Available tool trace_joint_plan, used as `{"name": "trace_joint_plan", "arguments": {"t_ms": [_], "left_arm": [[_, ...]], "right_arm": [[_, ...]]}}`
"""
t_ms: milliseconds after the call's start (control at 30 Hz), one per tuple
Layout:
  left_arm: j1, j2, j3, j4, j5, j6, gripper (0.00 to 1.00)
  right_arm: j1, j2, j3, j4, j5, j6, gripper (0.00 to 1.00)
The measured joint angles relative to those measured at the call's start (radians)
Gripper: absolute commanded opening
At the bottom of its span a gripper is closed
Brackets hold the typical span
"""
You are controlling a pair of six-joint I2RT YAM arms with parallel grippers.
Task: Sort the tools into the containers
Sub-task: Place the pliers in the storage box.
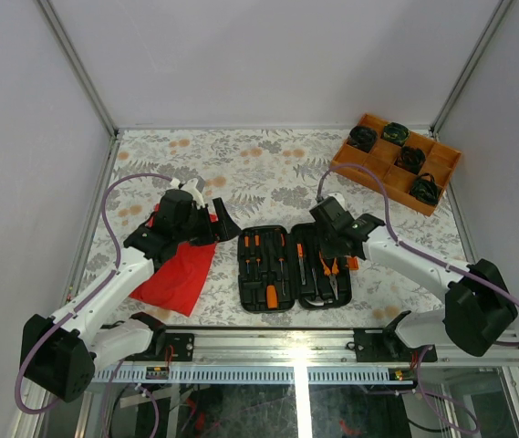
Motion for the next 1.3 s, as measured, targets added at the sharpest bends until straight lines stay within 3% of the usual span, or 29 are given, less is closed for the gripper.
{"name": "trace_joint_plan", "arguments": {"t_ms": [1067, 1300], "left_arm": [[0.0, 0.0, 0.0, 0.0, 0.001, 0.0, 0.84], [0.0, 0.0, 0.0, 0.0, 0.002, 0.0, 0.84]], "right_arm": [[-0.021, 0.072, -0.023, -0.095, -0.027, -0.002, 0.19], [-0.022, 0.102, -0.013, -0.105, -0.03, -0.007, 0.02]]}}
